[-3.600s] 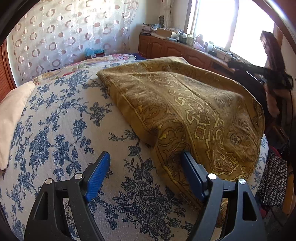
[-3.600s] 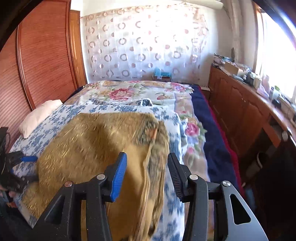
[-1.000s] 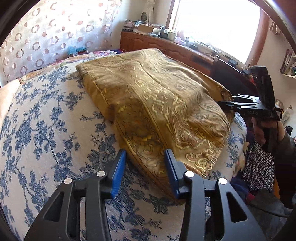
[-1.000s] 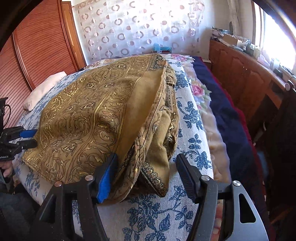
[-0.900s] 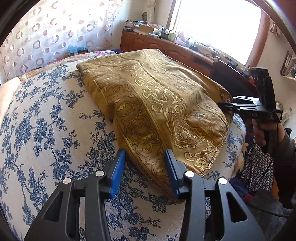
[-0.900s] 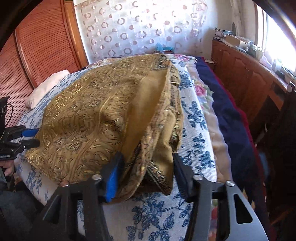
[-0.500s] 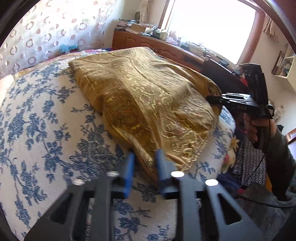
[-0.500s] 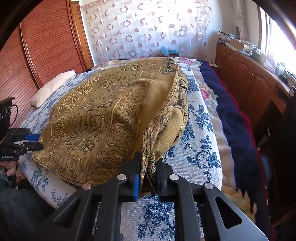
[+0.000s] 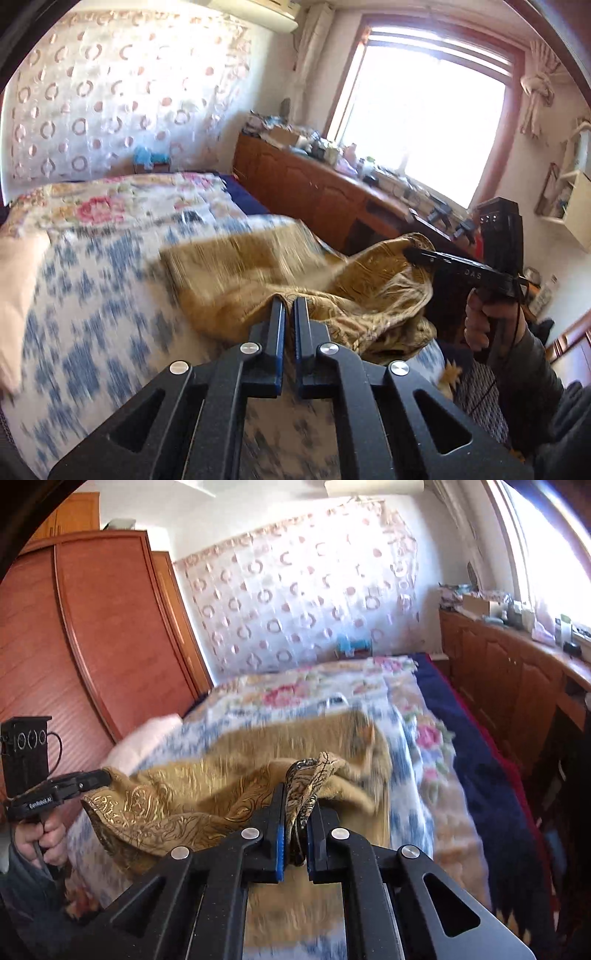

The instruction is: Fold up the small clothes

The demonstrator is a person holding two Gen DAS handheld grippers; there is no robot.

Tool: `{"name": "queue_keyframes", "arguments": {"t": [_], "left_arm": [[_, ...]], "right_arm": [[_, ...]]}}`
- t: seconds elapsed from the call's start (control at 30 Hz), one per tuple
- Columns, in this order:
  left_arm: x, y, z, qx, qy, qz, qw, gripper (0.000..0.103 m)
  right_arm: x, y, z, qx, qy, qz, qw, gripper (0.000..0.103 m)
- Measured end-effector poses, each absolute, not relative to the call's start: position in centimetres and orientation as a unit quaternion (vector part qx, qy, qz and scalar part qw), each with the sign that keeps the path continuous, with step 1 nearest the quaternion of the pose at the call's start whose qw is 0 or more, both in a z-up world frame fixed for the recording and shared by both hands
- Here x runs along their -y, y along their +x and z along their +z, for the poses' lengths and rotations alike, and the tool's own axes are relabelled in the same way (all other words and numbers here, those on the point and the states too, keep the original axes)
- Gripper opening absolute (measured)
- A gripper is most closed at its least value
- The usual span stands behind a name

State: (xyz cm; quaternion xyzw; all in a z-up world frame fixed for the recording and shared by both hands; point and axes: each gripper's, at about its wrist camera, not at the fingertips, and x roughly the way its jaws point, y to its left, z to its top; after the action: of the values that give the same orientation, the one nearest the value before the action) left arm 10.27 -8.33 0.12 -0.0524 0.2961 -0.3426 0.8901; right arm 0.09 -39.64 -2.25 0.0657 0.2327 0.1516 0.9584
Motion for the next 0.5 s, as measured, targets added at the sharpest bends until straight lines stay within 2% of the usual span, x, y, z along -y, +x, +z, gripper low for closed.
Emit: {"name": "queue_keyframes", "arguments": {"t": [0.2, 0.5], "left_arm": [[8.6, 16.1, 1.5, -0.296, -0.048, -0.303, 0.905, 0.005], [9.4, 23.6, -0.9, -0.324, -0.031, -0.243, 0.914, 0.005]], "right_arm": [[39.6, 6.9, 0.6, -0.242, 0.063, 0.126, 0.96, 0.008], [35.5, 15.5, -0.2, -0.306, 0.015, 0.077, 0.949, 0.008]]}}
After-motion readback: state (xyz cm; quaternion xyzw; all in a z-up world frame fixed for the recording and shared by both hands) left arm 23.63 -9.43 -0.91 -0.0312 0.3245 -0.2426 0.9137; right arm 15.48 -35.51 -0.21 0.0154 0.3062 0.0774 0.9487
